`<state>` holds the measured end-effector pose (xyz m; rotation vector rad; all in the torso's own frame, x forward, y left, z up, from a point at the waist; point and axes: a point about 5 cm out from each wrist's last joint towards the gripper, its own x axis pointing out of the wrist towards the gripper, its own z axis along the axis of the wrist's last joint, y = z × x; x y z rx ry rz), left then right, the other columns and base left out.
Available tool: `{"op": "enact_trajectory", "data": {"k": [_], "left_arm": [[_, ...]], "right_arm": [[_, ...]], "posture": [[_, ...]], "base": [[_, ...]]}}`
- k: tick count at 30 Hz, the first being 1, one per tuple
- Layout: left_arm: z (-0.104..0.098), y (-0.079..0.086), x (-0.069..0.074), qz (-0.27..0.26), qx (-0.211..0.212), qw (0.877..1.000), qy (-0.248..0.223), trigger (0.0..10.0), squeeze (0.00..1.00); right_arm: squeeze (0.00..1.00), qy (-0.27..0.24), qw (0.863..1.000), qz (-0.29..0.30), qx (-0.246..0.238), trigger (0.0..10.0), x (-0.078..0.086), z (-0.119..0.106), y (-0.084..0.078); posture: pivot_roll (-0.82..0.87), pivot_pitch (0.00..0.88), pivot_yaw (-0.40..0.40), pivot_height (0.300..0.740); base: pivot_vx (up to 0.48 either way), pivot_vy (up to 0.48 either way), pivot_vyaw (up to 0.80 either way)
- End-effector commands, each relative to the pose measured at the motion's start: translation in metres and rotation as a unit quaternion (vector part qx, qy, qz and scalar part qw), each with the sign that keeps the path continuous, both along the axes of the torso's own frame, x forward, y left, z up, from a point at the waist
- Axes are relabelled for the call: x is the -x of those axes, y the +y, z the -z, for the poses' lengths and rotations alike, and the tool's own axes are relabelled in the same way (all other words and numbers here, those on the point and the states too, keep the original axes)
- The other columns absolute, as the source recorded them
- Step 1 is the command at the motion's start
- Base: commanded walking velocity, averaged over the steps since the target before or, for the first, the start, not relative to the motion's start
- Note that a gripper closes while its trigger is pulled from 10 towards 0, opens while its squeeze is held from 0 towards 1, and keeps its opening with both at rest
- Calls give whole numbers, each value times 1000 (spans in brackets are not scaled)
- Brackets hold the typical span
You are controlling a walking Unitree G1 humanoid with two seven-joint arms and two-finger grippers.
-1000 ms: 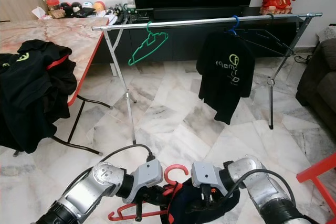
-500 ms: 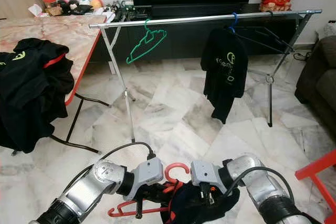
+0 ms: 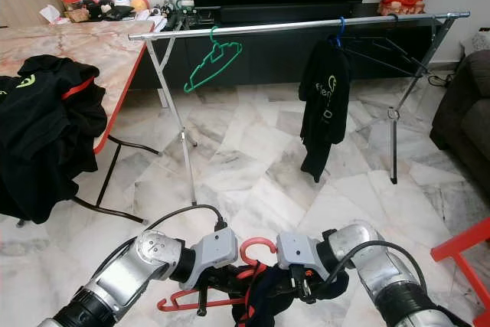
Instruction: Hang hanger
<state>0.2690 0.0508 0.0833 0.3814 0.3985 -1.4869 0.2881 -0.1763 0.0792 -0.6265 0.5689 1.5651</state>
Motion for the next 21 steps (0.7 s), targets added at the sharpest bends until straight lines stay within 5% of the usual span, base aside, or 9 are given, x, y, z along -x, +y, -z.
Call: {"op": "enact_trajectory", "data": {"k": [1, 5, 6, 7, 17, 21], "left_arm": [[-12, -2, -6, 11, 8, 999, -31, 10000, 0], [-12, 1, -8, 11, 4, 999, -34, 10000, 0], [-12, 1, -9, 11, 4, 999, -34, 10000, 157], [-13, 2, -9, 11, 5, 999, -34, 10000, 1000], [-15, 20, -13, 17, -19, 999, -36, 10000, 1000], [-12, 38, -9, 46, -64, 996, -32, 10000, 1000]], "right_arm": [[0, 13, 999, -4, 30, 0, 5, 10, -4], [0, 14, 1000, -8, 23, 0, 6, 10, -2], [0, 11, 1000, -8, 23, 0, 5, 9, -1], [0, 10, 1000, -8, 22, 0, 4, 8, -2], [0, 6, 999, -3, 36, 0, 4, 9, -7], [0, 11, 999, -3, 40, 0, 8, 17, -6]], "posture": [[-11, 59, 43, 740], [-16, 37, 48, 740], [-18, 33, 49, 740], [-18, 33, 49, 740], [-23, 14, 50, 740], [-30, 9, 55, 740]], "base": [[0, 0, 0], [0, 0, 0], [0, 0, 0], [0, 0, 0], [0, 0, 0], [0, 0, 0]]}}
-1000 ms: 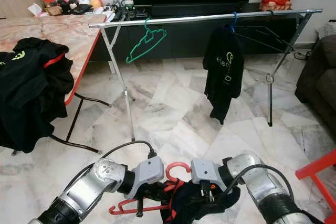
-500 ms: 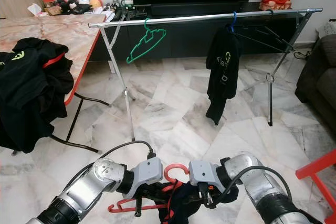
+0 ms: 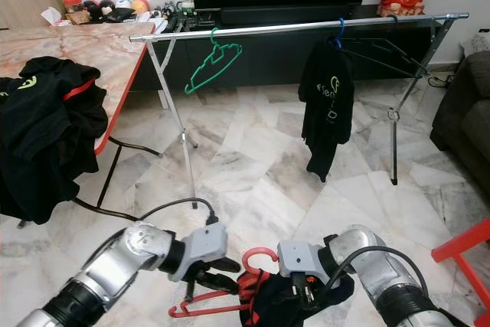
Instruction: Hang hanger
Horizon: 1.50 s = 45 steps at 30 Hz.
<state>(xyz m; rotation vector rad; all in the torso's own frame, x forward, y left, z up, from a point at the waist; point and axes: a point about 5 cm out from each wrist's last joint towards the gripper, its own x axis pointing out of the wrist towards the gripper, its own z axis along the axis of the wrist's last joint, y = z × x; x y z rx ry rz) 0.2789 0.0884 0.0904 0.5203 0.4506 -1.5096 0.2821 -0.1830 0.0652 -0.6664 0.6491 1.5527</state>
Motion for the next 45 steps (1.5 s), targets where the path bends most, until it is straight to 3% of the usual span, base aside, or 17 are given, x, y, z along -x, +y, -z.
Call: {"op": "enact_trajectory", "data": {"k": [1, 4, 7, 9, 16, 19, 24, 28, 33, 34, 37, 38, 42, 45], "left_arm": [[-6, 4, -1, 17, -10, 1000, -16, 10000, 1000], [-12, 16, -8, -2, -16, 999, -32, 10000, 1000], [-24, 51, -28, -96, -24, 993, -70, 10000, 1000], [-27, 62, -32, -126, -25, 988, -80, 10000, 1000], [-27, 68, -34, -140, -25, 986, -82, 10000, 1000], [-5, 107, -30, -296, -10, 953, -68, 10000, 1000], [13, 109, -19, -319, -2, 947, -45, 10000, 1000], [25, 115, -17, -376, 10, 926, -40, 10000, 1000], [38, 106, -10, -358, 5, 934, -17, 10000, 1000], [46, 95, -7, -346, 8, 938, -6, 10000, 0], [52, 83, -10, -344, 11, 939, -6, 10000, 0], [54, 75, -15, -361, 28, 932, -3, 10000, 0], [55, 66, -19, -370, 37, 928, -5, 10000, 0], [59, 50, -24, -383, 50, 922, -6, 10000, 0]], "right_arm": [[0, 0, 1000, -4, 5, 0, 3, 4, 0], [0, -6, 1000, 7, 15, 0, 4, 8, -5], [0, -19, 998, 61, 22, 0, 2, 10, -20], [0, -20, 997, 75, 19, 0, 2, 9, -24], [0, -22, 996, 81, 17, 0, 2, 9, -25], [0, -79, 973, 171, -137, 0, -14, -33, -31], [0, -116, 967, 180, -135, 0, -23, -47, -37], [0, -140, 964, 185, -132, 0, -31, -60, -43], [0, -131, 967, 166, -141, 0, -30, -66, -37], [0, -125, 971, 147, -142, 0, -29, -69, -32], [0, -116, 975, 123, -141, 0, -29, -73, -28], [0, -115, 977, 112, -141, 0, -29, -78, -28], [0, -118, 977, 107, -142, 0, -32, -85, -30], [0, -123, 979, 91, -134, 0, -34, -95, -29]], "posture": [[-31, 8, 56, 740], [-30, 6, 56, 740], [-32, 5, 56, 740], [-30, 5, 55, 740], [-30, 5, 55, 740], [-47, 0, 57, 740], [-52, 0, 59, 740], [-44, 0, 55, 740], [-39, 0, 55, 740], [-42, 10, 53, 740], [-44, 21, 44, 740], [-41, 30, 34, 740], [-48, 44, 18, 740], [-49, 58, 13, 740]], "base": [[0, 0, 0], [0, 0, 0], [0, 0, 0], [0, 0, 0], [0, 0, 0], [0, 0, 0], [0, 0, 0], [0, 0, 0], [0, 0, 0], [0, 0, 0], [0, 0, 0], [0, 0, 0], [0, 0, 0], [0, 0, 0]]}}
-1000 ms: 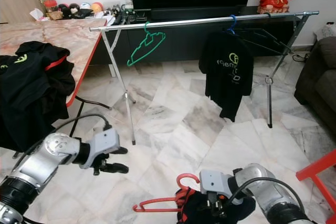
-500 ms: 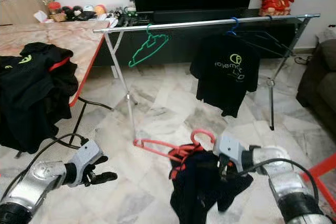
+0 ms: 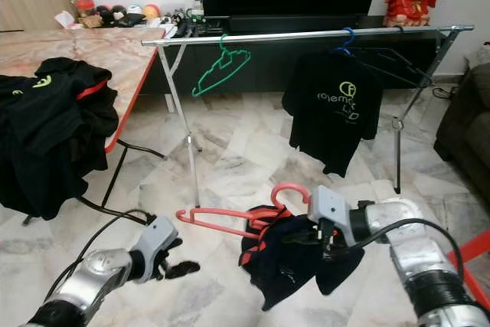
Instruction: Hang hanger
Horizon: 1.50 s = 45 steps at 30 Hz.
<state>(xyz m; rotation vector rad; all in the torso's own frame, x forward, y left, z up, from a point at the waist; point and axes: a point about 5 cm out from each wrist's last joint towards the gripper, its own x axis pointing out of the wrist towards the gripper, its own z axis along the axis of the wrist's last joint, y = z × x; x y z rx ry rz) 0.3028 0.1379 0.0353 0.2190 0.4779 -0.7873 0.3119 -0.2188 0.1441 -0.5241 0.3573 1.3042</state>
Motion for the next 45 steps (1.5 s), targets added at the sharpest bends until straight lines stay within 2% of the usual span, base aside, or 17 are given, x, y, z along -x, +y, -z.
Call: {"op": "enact_trajectory", "data": {"k": [1, 2, 6, 9, 15, 19, 30, 45], "left_arm": [[4, -1, -1, -24, 2, 1000, 3, 10000, 0], [4, -3, -4, -39, 17, 999, 3, 10000, 0], [7, -4, -6, -66, 29, 997, 9, 10000, 0], [9, -9, -3, -48, 59, 997, 26, 10000, 0], [13, -22, 3, -3, 81, 996, 47, 10000, 0], [11, -24, -1, -18, 96, 994, 47, 10000, 0], [5, -31, -7, -18, 106, 993, 40, 10000, 0], [5, -31, -7, -18, 106, 993, 40, 10000, 0]], "right_arm": [[0, -30, 999, -24, -2, 0, -5, -18, 8], [0, -32, 999, -25, -3, 0, -6, -22, 10], [0, -39, 999, -18, -1, 0, -9, -24, 9], [0, -47, 999, -21, -8, 0, -11, -29, 12], [0, -56, 997, -56, -15, 0, -6, -35, 27], [0, -54, 997, -61, -15, 0, -6, -35, 29], [0, -53, 996, -67, -10, 0, -3, -35, 33], [0, -53, 996, -67, -10, 0, -3, -35, 33]], "posture": [[-52, 64, 13, 740], [-55, 72, 10, 740], [-45, 82, 0, 740], [-49, 89, -2, 740], [-54, 96, -3, 740], [-54, 95, -6, 740], [-58, 93, -4, 740], [-58, 93, -4, 740]], "base": [[0, 0, 0], [0, 0, 0], [0, 0, 0], [0, 0, 0], [0, 0, 0], [0, 0, 0], [0, 0, 0], [0, 0, 0]]}}
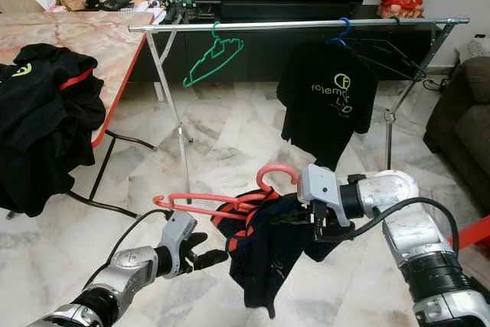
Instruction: Hang hanger
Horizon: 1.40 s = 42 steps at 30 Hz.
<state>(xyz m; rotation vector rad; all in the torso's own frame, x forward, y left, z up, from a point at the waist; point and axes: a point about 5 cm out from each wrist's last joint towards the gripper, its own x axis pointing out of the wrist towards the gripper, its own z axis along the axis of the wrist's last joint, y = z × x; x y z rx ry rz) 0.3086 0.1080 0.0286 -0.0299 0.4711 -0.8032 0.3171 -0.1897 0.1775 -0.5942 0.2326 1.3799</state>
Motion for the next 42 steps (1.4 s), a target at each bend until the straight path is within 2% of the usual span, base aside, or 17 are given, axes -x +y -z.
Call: {"op": "enact_trajectory", "data": {"k": [1, 15, 16, 19, 28, 34, 40, 42], "left_arm": [[-1, -1, -1, 3, -4, 1000, -4, 10000, 0], [-1, -1, -1, 3, -4, 1000, -4, 10000, 0], [-2, -2, -2, 4, -1, 1000, -4, 10000, 0], [-6, -31, 3, 94, 25, 995, 8, 10000, 0], [-9, -34, 1, 85, 29, 996, -2, 10000, 0], [-10, -31, -2, 71, 24, 997, -13, 10000, 0], [-6, -9, -2, 64, -4, 998, -12, 10000, 0], [-6, -7, -1, 66, -10, 998, -12, 10000, 0]], "right_arm": [[0, -3, 1000, -13, 2, 0, 2, -2, 3], [0, -3, 1000, -13, 2, 0, 2, -2, 3], [0, -3, 1000, -13, 2, 0, 2, -2, 4], [0, -5, 999, -49, -4, 0, 1, 1, 29], [0, -7, 999, -46, -2, 0, 0, -1, 28], [0, -9, 999, -44, 2, 0, -1, -2, 27], [0, -10, 999, -41, 8, 0, -1, -3, 23], [0, -10, 999, -40, 8, 0, -1, -3, 23]], "posture": [[-58, 93, -4, 740], [-58, 93, -4, 740], [-61, 93, -4, 740], [-66, 91, -8, 740], [-66, 89, -11, 740], [-68, 87, -13, 740], [-68, 90, -13, 740], [-68, 90, -13, 740]], "base": [[0, 0, 0], [0, 0, 0], [0, 0, 0], [0, 0, 0], [0, 0, 0], [0, 0, 0], [0, 0, 0], [0, 0, 0]]}}
